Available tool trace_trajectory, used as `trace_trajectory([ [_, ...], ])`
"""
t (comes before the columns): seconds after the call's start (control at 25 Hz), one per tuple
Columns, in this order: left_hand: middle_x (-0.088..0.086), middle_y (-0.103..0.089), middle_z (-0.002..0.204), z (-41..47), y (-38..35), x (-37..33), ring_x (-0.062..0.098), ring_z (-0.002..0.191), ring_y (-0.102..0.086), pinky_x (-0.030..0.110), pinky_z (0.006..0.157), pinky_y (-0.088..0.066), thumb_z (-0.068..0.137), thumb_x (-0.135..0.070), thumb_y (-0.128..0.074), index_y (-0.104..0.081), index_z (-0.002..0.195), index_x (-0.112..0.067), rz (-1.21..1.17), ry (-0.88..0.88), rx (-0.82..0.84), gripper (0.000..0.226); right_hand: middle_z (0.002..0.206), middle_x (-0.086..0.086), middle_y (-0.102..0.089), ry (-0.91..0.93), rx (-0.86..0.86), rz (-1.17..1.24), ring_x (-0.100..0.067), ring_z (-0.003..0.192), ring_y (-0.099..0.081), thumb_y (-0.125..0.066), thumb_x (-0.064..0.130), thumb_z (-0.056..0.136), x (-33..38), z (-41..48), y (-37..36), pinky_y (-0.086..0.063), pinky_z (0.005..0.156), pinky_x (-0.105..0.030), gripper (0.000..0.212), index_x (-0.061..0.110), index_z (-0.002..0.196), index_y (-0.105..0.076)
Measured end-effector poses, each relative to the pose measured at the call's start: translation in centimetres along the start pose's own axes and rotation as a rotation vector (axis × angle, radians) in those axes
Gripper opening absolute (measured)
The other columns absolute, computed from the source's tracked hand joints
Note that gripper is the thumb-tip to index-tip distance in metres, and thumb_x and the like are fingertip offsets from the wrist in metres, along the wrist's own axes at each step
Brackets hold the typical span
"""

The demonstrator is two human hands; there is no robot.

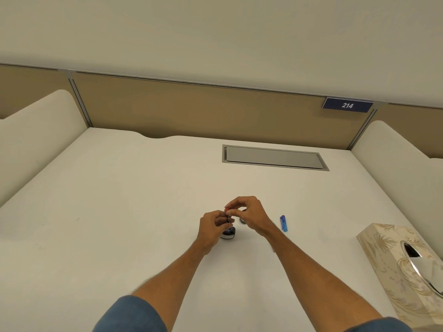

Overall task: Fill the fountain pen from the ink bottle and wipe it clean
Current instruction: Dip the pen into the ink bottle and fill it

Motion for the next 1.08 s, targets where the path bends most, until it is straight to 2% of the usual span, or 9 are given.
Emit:
trace_trajectory([
  [0.12, 0.012, -0.076, 0.092, 0.06, 0.05, 0.05, 0.014, 0.08, -0.074, 0.022, 0.074, -0.058, 0.078, 0.006, -0.069, -0.069, 0.101, -0.001, 0.001, 0.002, -0.003, 0.023, 0.086, 0.002, -0.075, 0.006, 0.027, -0.005, -0.006, 0.084, -0.069, -0.071, 0.009, 0.081, 0.09, -0.04, -0.26, -0.054, 0.082, -0.025, 0.012, 0.014, 0.091, -0.075],
  [0.32, 0.012, -0.076, 0.09, -0.07, 0.0, -0.03, 0.012, 0.078, -0.074, 0.019, 0.07, -0.056, 0.078, 0.007, -0.068, -0.069, 0.1, 0.0, -0.009, 0.002, -0.001, 0.023, 0.083, 0.001, -0.075, 0.006, 0.016, 0.004, -0.007, 0.081, -0.069, -0.071, 0.007, 0.08, 0.05, -0.02, -0.22, -0.051, 0.077, -0.018, 0.009, 0.01, 0.088, -0.075],
  [0.48, 0.014, -0.076, 0.09, -0.02, 0.01, -0.03, 0.014, 0.079, -0.074, 0.02, 0.071, -0.057, 0.078, 0.008, -0.068, -0.069, 0.099, 0.0, -0.01, 0.004, -0.003, 0.023, 0.084, -0.002, -0.075, 0.008, 0.011, 0.004, -0.009, 0.081, -0.069, -0.072, 0.008, 0.08, 0.07, -0.04, -0.18, -0.047, 0.066, -0.01, 0.008, 0.009, 0.087, -0.075],
  [0.8, 0.014, -0.076, 0.089, -0.07, 0.03, -0.14, 0.018, 0.08, -0.074, 0.021, 0.072, -0.057, 0.077, 0.007, -0.069, -0.07, 0.097, -0.001, -0.011, 0.01, 0.004, 0.022, 0.083, -0.004, -0.074, 0.02, 0.021, -0.008, -0.011, 0.079, -0.068, -0.072, 0.007, 0.079, 0.16, 0.1, -0.22, -0.05, 0.069, -0.013, 0.008, 0.008, 0.086, -0.075],
  [1.08, 0.008, -0.077, 0.093, -0.19, 0.12, -0.37, 0.018, 0.085, -0.074, 0.019, 0.07, -0.055, 0.074, 0.002, -0.075, -0.07, 0.101, -0.004, -0.011, 0.043, 0.037, 0.028, 0.088, -0.001, -0.075, 0.007, 0.024, 0.026, -0.009, 0.083, -0.07, -0.072, 0.01, 0.08, 0.08, 0.2, 0.15, -0.056, 0.081, -0.025, 0.01, 0.01, 0.09, -0.073],
])
Point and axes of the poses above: each hand's wrist, its own z-axis towards the middle knuckle, its own y-axis out of the back of the hand, x = y × z, the point moved 8 cm from there along z, towards the middle knuckle
